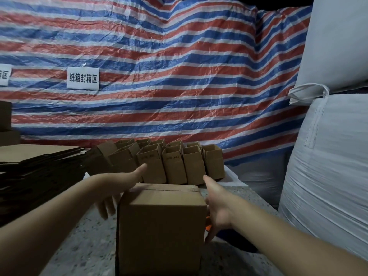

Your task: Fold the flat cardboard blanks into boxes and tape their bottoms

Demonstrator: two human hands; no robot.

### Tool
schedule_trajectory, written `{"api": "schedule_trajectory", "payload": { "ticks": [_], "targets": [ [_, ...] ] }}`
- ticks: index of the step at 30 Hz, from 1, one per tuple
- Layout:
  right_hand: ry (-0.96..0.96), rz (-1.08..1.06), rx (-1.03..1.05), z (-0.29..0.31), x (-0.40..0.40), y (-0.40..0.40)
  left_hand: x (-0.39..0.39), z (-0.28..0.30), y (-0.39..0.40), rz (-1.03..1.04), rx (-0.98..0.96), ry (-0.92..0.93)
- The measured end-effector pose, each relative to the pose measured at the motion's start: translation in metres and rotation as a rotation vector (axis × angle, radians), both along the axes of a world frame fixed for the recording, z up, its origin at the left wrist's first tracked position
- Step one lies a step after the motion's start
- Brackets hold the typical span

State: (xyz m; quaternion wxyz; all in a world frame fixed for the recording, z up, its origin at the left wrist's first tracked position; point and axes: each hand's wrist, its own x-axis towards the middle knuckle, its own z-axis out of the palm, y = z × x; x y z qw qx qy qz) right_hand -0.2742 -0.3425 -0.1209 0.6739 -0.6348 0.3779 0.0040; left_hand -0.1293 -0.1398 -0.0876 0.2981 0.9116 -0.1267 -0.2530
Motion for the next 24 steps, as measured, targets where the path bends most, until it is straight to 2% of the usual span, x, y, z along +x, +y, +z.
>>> {"api": "schedule_trajectory", "payload": {
  "ticks": [3,7,10,13,17,20,22,24],
  "targets": [
    [0.036,0.094,0.044,0.003,0.004,0.001,0.007,-0.01,0.014,-0.006,-0.103,0.232],
    [-0.004,0.106,0.028,0.007,0.008,0.005,0.006,-0.019,0.02,0.034,-0.262,0.377],
    [-0.192,0.058,0.038,0.013,0.012,0.003,0.003,-0.009,0.023,0.039,-0.412,0.337],
    [-0.365,0.003,0.055,0.021,0.015,0.004,0.0,0.003,0.022,0.051,-0.641,0.272],
    [-0.52,-0.056,-0.101,0.018,0.015,0.016,-0.004,-0.003,0.009,0.099,-0.852,0.062],
    [-0.516,-0.066,-0.182,0.004,0.015,0.018,0.003,-0.02,0.003,0.156,-0.953,0.004],
    [-0.459,0.014,-0.178,-0.008,0.013,0.019,0.008,-0.034,0.005,0.175,-0.996,0.002],
    [-0.425,0.093,-0.276,-0.022,0.013,0.018,0.012,-0.049,0.008,0.191,-1.045,0.017]
  ]
}}
